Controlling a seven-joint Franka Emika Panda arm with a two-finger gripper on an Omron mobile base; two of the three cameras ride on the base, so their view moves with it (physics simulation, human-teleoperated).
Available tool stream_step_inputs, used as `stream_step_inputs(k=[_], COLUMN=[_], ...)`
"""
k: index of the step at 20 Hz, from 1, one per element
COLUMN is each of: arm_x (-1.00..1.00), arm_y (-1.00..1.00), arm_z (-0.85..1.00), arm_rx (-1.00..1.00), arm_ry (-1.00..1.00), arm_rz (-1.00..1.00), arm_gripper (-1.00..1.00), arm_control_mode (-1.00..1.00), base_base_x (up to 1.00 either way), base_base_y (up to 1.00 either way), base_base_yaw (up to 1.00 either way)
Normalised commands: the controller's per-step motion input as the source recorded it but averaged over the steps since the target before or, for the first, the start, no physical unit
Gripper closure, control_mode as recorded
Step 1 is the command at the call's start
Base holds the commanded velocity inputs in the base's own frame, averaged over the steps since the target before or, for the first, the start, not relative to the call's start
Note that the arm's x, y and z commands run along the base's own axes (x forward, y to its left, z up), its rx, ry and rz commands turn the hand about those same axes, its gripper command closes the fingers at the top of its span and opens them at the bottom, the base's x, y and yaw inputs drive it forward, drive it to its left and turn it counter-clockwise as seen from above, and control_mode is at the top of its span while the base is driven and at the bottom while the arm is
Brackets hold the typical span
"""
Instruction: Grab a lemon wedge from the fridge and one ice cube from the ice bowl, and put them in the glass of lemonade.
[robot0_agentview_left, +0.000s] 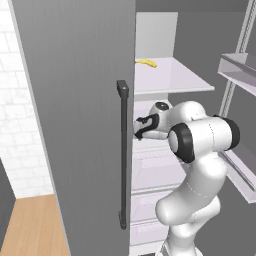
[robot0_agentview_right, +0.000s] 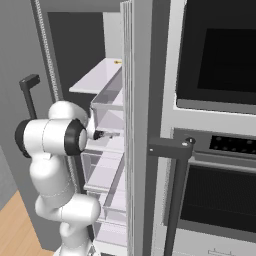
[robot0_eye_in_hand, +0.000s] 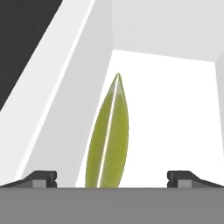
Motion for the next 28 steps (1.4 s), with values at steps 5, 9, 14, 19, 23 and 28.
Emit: stream_step_inputs(k=[5,9,14,19,23,28], arm_x=[0.41,0.0,0.0,0.0,0.0,0.0], arm_y=[0.01,0.0,0.0,0.0,0.01,0.0], arm_z=[0.0,-0.04,-0.25,-0.3,0.0,0.0], arm_rx=[0.0,0.0,0.0,0.0,0.0,0.0], arm_ry=[0.0,0.0,0.0,0.01,0.0,0.0], arm_rz=[0.0,0.0,0.0,0.0,0.0,0.0], arm_gripper=[-1.0,-1.0,-1.0,-1.0,1.0,1.0], arm_control_mode=[-1.0,-1.0,-1.0,-1.0,-1.0,-1.0], base_base_x=[0.0,0.0,0.0,0.0,0.0,0.0], base_base_y=[0.0,0.0,0.0,0.0,0.0,0.0], base_base_yaw=[0.0,0.0,0.0,0.0,0.0,0.0])
